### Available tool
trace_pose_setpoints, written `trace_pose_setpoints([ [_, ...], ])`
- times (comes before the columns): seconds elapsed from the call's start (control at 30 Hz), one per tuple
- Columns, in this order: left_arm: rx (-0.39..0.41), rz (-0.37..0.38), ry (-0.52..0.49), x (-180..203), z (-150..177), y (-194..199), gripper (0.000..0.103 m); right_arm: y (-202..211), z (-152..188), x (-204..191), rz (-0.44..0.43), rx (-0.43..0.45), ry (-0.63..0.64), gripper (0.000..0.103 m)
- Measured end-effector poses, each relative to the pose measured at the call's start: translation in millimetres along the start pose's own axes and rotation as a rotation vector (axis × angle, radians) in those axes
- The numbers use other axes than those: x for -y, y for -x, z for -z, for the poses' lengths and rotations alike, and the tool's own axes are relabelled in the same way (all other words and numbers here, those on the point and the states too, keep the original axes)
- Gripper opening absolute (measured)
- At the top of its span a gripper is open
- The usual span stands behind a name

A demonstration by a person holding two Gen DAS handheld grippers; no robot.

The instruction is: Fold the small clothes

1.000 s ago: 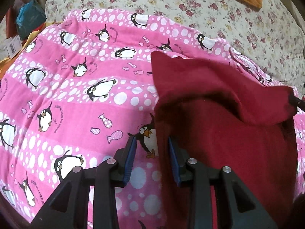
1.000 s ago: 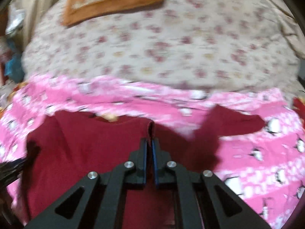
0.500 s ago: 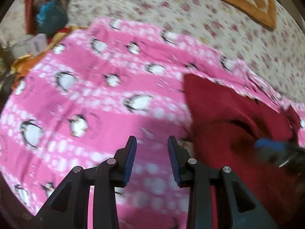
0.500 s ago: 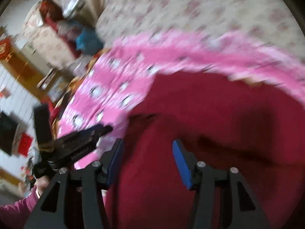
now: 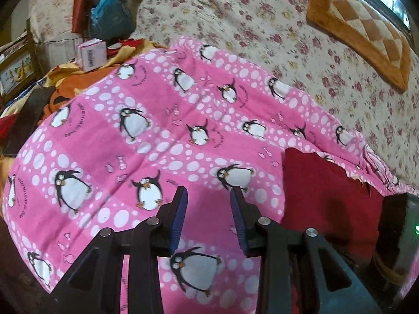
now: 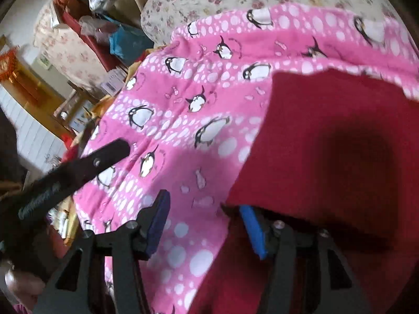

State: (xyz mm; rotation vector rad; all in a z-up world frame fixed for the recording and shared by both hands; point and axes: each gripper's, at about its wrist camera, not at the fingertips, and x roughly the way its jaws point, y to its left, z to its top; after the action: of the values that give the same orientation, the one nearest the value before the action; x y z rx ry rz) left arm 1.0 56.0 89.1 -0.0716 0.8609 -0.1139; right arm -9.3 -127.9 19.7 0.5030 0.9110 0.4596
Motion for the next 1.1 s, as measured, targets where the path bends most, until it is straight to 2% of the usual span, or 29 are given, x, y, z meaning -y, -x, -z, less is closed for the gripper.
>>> trace_pose_setpoints([
  [0.1, -0.005, 0.029, -0.039, 16, 3, -2, 0.013, 26, 7, 0, -0.047, -0.056, 0.006, 0.058],
  [0.17, -0.007, 0.051, -0.065, 27, 5, -2, 0.013, 60, 11, 1, -0.015, -0.036, 0.058, 0.058],
  [0.23, -0.012, 0.075, -0.088, 40, 8, -4, 0.013, 94, 10, 12, 0.086, 0.017, 0.103, 0.058],
  [0.33, -0.033, 0.108, -0.128, 62, 12, -12, 0.013, 127, -8, 36, 0.316, 0.093, 0.126, 0.058],
  [0.43, -0.056, 0.106, -0.162, 77, 16, -24, 0.013, 125, -25, 58, 0.399, 0.109, 0.115, 0.058],
  [0.5, -0.083, 0.066, -0.196, 85, 20, -38, 0.013, 107, -35, 71, 0.456, 0.087, 0.118, 0.049],
  [0.57, -0.113, 0.035, -0.219, 87, 25, -50, 0.013, 82, -44, 83, 0.496, 0.058, 0.093, 0.045],
  [0.63, -0.126, 0.019, -0.23, 87, 28, -58, 0.013, 60, -50, 103, 0.558, 0.004, 0.052, 0.045],
  [0.7, -0.122, 0.02, -0.228, 86, 29, -59, 0.015, 50, -56, 105, 0.578, 0.028, 0.063, 0.045],
  [0.77, -0.121, 0.022, -0.223, 86, 28, -57, 0.015, 51, -57, 102, 0.594, 0.015, 0.078, 0.045],
  [0.87, -0.105, 0.032, -0.214, 86, 25, -49, 0.015, 75, -47, 97, 0.572, -0.003, 0.074, 0.047],
  [0.93, -0.091, 0.067, -0.208, 88, 25, -41, 0.015, 102, -32, 95, 0.581, 0.007, 0.077, 0.051],
  [1.1, -0.066, 0.113, -0.234, 101, 28, -28, 0.015, 166, -2, 115, 0.724, 0.046, 0.06, 0.055],
])
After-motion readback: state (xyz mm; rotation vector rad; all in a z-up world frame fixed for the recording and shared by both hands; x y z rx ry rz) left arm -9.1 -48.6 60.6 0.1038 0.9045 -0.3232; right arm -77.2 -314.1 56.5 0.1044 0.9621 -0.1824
